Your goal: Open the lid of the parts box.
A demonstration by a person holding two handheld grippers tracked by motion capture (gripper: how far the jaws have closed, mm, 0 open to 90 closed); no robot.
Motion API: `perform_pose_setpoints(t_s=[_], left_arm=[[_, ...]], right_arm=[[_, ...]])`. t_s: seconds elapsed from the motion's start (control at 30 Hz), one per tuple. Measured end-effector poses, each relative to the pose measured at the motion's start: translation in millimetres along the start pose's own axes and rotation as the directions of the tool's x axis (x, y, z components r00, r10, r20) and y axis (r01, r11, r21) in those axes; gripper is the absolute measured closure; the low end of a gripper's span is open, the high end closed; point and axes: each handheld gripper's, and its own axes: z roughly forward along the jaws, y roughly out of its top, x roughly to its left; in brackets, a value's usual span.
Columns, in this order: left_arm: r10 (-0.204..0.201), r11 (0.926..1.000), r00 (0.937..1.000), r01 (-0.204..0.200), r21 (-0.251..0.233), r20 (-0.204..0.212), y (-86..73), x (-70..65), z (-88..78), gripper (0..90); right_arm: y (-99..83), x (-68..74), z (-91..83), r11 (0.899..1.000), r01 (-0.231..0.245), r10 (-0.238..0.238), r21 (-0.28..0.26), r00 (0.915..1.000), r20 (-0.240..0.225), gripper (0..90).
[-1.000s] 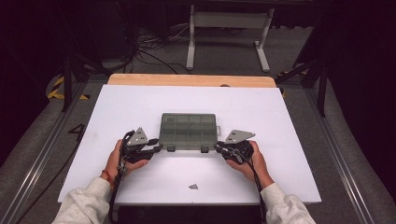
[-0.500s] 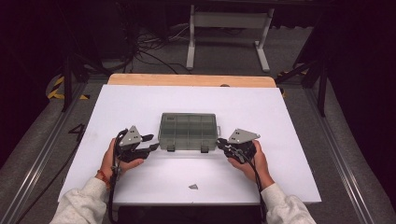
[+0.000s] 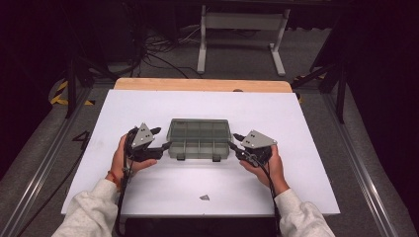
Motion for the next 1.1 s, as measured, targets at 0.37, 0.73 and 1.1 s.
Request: perform_pose_setpoints(t_s=[0.37, 0.73, 1.1], left_arm=[[0.062, 0.9964, 0.9981, -0.062, -0.057, -0.003, 25.1, 11.8, 8.7, 61.0], [0.06, 0.9948, 0.9982, -0.06, -0.082, 0.004, 34.8, 27.5, 16.7, 67.9], [0.028, 0.9961, 0.9996, -0.027, -0.084, 0.008, 41.8, 39.4, 21.2, 70.8]], right_arm=[[15.6, -22.3, 0.0, 0.999, -0.024, 0.024, -0.048, 0.9997, -0.009, 77.4], [27.9, -41.4, 9.8, 0.996, -0.063, 0.061, -0.062, 0.9971, -0.046, 78.5], [35.6, -51.5, 25.5, 0.991, -0.102, 0.1, -0.083, 0.9944, -0.032, 75.9]])
